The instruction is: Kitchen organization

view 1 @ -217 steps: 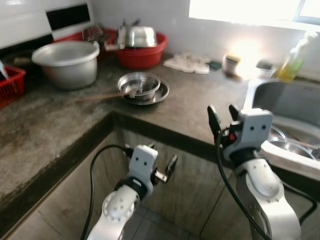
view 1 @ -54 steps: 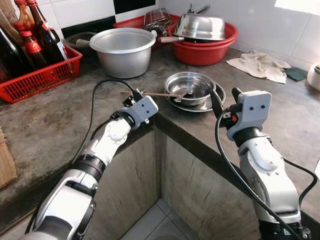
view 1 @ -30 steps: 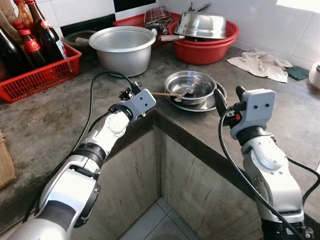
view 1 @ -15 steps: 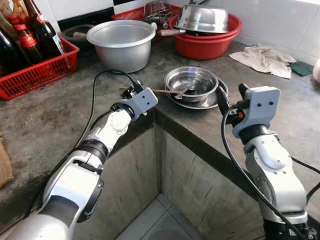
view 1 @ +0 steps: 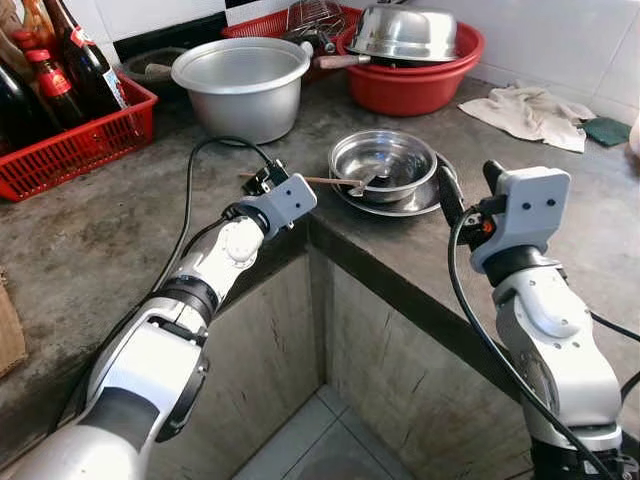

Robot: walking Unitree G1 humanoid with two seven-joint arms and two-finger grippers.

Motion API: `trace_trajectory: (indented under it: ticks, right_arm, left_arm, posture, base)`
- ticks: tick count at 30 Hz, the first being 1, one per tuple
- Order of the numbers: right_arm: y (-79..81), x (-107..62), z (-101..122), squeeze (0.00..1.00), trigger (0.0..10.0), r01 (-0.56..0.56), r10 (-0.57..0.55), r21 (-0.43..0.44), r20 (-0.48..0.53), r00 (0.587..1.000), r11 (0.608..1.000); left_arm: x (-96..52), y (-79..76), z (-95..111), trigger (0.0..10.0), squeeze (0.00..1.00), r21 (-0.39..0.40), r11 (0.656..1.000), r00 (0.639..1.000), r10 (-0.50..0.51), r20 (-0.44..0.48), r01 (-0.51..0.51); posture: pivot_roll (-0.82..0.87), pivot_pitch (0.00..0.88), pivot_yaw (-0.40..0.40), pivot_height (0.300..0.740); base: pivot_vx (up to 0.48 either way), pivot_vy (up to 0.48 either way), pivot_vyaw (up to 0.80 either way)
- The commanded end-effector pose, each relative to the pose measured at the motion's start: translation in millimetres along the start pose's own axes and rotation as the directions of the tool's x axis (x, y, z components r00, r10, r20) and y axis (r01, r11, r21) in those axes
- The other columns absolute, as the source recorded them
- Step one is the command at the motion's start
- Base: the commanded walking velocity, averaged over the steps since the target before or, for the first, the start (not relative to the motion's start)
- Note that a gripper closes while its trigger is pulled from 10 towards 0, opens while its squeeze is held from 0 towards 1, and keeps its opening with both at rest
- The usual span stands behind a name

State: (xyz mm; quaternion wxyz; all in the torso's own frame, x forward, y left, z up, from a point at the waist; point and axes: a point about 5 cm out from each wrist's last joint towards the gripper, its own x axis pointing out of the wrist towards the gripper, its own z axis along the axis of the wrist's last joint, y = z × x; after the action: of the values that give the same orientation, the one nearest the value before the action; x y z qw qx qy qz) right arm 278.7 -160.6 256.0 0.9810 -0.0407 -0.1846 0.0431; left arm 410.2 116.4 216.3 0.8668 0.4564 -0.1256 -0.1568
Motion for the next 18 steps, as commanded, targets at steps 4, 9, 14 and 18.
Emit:
trace_trajectory:
  ticks: [4, 9, 14, 18]
  right_arm:
    - [-1.4, -2.0, 15, 0.0, 10.0, 0.01, -0.011, 0.013, 0.045, 0.999, 1.0]
    - [-1.8, -3.0, 20, 0.0, 10.0, 0.011, -0.012, 0.011, 0.048, 0.999, 1.0]
    - [-2.4, -4.2, 22, 0.0, 10.0, 0.014, -0.015, 0.01, 0.043, 0.999, 1.0]
    - [-3.3, -4.4, 23, 0.0, 10.0, 0.016, -0.017, 0.004, 0.037, 0.999, 1.0]
  left_arm:
    - [0.8, 7.3, -4, 10.0, 0.0, 0.045, 0.999, 0.999, 0.001, -0.044, 0.001]
    - [2.0, 11.4, -4, 10.0, 0.0, 0.052, 0.999, 0.998, 0.007, -0.058, -0.004]
    - [2.3, 12.7, -4, 10.0, 0.0, 0.053, 0.998, 0.998, 0.021, -0.062, -0.018]
    - [2.4, 12.9, -4, 2.6, 0.0, 0.053, 0.998, 0.998, 0.028, -0.062, -0.025]
  posture:
    - [-0.01, 0.227, 0.022, 0.74]
    - [-0.02, 0.247, 0.022, 0.74]
    - [-0.03, 0.259, 0.021, 0.74]
    - [-0.03, 0.265, 0.018, 0.74]
  base:
    - [0.0, 0.0, 0.0]
    - [0.0, 0.0, 0.0]
    - [0.0, 0.0, 0.0]
    - [0.0, 0.0, 0.0]
